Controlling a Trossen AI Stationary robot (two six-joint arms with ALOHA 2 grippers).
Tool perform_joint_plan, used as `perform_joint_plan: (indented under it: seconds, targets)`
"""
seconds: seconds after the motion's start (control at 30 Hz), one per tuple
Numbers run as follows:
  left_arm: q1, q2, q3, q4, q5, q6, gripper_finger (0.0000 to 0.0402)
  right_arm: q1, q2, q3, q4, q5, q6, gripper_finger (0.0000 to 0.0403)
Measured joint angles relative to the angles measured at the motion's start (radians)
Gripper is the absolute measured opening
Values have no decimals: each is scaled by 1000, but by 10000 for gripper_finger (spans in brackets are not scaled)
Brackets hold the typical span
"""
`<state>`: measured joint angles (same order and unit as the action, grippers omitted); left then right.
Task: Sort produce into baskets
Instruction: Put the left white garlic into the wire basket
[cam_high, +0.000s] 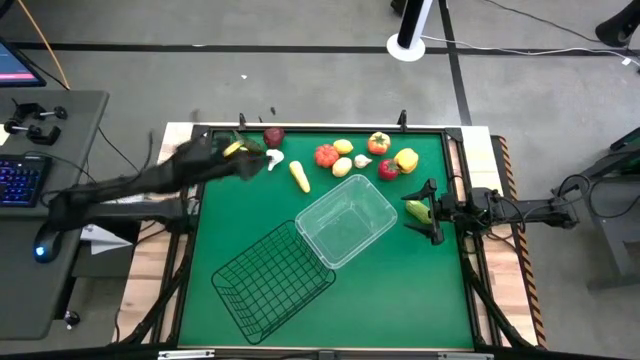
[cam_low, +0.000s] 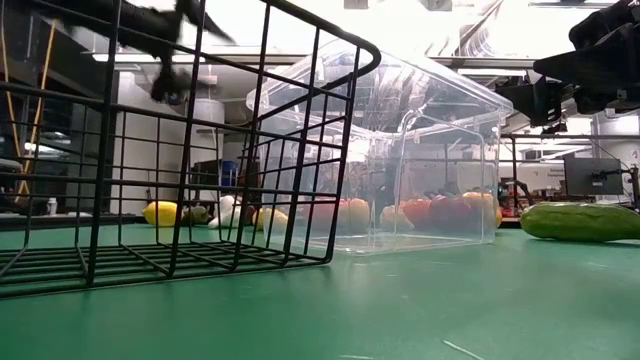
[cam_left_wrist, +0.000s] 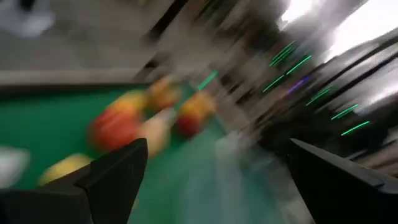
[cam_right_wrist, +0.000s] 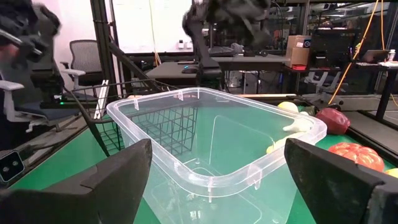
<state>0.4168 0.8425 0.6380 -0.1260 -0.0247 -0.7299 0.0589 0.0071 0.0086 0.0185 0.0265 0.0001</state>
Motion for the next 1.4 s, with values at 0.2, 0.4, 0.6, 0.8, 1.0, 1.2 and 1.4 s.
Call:
perform_joint_plan:
  seconds: [0.2, 0.4, 0.6, 0.8, 1.0, 1.2, 1.4]
  targets:
    - [196, 356, 260, -424, 105, 59, 365, 0, 0, 0, 0, 0, 0, 360]
    - [244, 524, 304, -457, 103, 73, 365, 0, 0, 0, 0, 0, 0, 360]
    - [227, 591, 303, -459, 6, 26, 365, 0, 0, 0, 0, 0, 0, 360]
    - [252, 663, 303, -421, -34, 69, 365, 0, 0, 0, 0, 0, 0, 360]
    - [290, 760, 303, -311, -21, 146, 365, 0, 0, 0, 0, 0, 0, 360]
    - [287, 839, 303, -293, -71, 167, 365, 0, 0, 0, 0, 0, 0, 360]
    - [269, 897, 302, -245, -131, 185, 365, 0, 0, 0, 0, 0, 0, 360]
